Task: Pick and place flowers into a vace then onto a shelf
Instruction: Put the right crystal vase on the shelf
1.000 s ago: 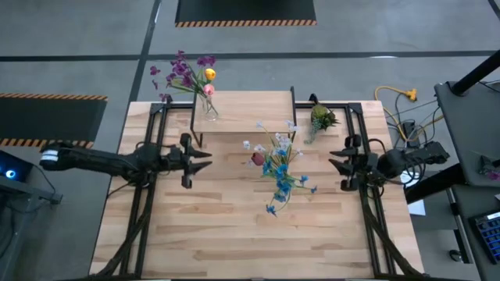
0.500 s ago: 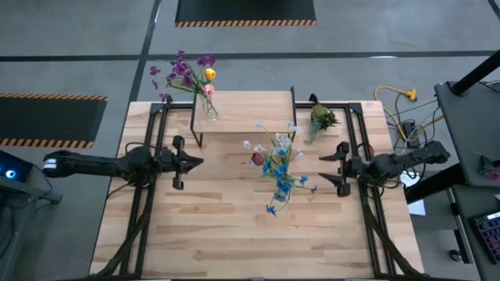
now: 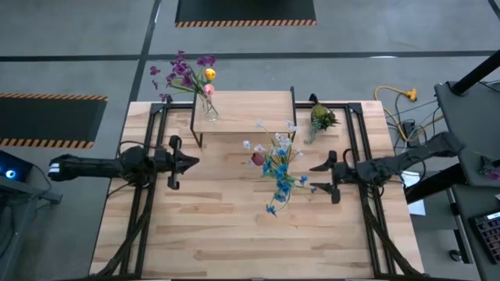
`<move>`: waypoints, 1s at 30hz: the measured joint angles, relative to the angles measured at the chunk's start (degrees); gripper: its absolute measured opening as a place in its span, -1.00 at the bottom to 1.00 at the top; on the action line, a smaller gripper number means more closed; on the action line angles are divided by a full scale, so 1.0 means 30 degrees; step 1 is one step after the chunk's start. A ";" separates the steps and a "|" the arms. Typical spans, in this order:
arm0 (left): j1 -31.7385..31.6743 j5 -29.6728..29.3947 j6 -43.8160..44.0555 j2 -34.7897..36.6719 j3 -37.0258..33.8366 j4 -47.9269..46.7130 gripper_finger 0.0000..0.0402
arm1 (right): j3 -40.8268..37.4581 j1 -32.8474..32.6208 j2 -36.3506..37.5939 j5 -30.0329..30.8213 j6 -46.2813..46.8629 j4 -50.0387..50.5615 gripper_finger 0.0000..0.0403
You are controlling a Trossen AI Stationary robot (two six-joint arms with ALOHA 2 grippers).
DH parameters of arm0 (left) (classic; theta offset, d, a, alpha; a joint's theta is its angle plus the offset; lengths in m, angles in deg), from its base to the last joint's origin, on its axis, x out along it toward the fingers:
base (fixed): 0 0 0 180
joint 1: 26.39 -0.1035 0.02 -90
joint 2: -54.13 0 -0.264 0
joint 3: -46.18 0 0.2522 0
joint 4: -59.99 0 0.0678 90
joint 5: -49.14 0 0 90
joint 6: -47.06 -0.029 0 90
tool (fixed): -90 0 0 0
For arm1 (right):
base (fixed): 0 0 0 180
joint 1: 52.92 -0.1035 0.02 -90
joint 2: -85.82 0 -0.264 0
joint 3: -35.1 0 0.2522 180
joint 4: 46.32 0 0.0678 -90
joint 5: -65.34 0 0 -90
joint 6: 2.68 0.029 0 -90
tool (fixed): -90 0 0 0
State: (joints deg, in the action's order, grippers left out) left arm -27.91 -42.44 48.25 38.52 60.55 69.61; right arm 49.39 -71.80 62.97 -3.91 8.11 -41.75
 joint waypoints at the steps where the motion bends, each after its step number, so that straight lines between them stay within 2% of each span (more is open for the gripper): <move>1: 0.0000 0.0000 0.0059 -0.0019 -0.0001 0.0017 -1.00 | 0.0000 0.0000 -0.0472 -0.0002 -0.0046 -0.0637 0.26; 8: 0.0000 -0.0006 0.0212 -0.0030 -0.0008 -0.0660 -1.00 | 0.0007 0.0000 -0.4136 -0.0478 0.0777 -0.3472 0.24; 16: 0.0000 -0.0015 0.0372 -0.0030 -0.0001 -0.0892 -1.00 | 0.0007 0.0000 -0.8885 -0.0531 0.0880 -0.7330 0.48; 21: 0.0000 -0.0015 0.0400 -0.0030 -0.0008 -0.0896 -1.00 | 0.0007 0.0021 -1.1730 0.0728 0.0575 -1.0889 0.63; 30: -0.0007 -0.0029 0.0802 -0.0059 -0.0008 -0.0889 -1.00 | 0.0394 0.0022 -1.6590 0.1129 0.0797 -1.5179 0.69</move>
State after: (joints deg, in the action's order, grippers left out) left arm -27.93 -42.53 50.66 38.34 60.52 66.94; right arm 50.58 -71.73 13.20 -0.52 10.50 -87.29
